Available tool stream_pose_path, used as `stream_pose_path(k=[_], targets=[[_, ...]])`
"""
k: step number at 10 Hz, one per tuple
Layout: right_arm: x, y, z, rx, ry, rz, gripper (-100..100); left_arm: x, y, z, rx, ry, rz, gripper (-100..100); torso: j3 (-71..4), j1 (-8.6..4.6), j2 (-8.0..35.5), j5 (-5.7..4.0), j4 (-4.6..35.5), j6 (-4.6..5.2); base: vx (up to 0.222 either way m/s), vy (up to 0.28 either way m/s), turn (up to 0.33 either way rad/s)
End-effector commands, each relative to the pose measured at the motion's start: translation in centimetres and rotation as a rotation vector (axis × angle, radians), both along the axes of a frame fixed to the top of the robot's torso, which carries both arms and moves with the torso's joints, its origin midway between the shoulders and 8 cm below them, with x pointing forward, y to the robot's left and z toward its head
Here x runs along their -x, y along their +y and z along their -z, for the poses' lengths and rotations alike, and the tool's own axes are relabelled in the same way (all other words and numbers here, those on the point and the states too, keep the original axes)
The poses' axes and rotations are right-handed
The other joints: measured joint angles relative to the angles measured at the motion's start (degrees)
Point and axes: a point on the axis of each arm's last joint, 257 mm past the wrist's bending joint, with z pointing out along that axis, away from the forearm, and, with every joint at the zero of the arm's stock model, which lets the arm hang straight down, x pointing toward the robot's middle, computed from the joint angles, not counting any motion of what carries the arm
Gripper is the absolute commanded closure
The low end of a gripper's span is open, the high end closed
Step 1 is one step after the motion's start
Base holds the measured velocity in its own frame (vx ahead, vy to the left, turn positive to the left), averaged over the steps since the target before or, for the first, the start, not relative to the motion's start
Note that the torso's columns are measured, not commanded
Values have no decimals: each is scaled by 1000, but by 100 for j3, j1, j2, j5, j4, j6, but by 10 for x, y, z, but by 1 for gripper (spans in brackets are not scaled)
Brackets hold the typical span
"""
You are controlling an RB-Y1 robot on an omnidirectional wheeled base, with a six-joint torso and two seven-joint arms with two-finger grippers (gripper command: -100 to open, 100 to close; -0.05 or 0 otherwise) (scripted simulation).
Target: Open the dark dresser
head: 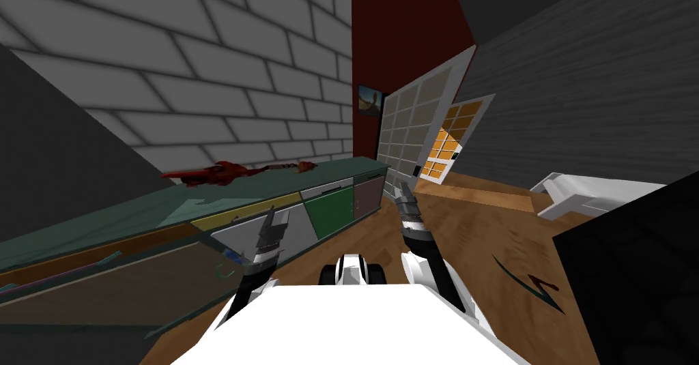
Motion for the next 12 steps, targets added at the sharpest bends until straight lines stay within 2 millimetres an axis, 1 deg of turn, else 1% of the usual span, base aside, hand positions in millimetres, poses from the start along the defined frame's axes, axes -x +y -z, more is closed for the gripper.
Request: stream_pose_path(k=[1, 3, 5, 6, 9, 12], targets=[[0, 0, 0, 0, 0, 0, 0, 9, 12, 16, 3, 2, -32, -100, 2, 9, -1, 4, 1, 1, 170, -85, -97], [0, 0, 0, 0, 0, 0, 0, 17, 22, 29, 9, 1, -61, -100, -5, -15, -10, -3, -2, 1, 177, -99, -96], [0, 0, 0, 0, 0, 0, 0, 26, 30, 42, 18, 0, -91, -100, -8, -6, -14, -1, -3, 1, 195, -93, -87], [0, 0, 0, 0, 0, 0, 0, 27, 31, 44, 19, 6, -93, -100, -5, -7, -9, -1, -2, 1, 123, -64, -13], [0, 0, 0, 0, 0, 0, 0, 41, 39, 63, 42, 5, -140, -100, 2, -6, -1, 0, 2, 2, 120, -66, -65], [0, 0, 0, 0, 0, 0, 0, 54, 41, 81, 78, 4, -186, -100, -6, 0, -11, 1, -3, 1, 144, -58, -61]])
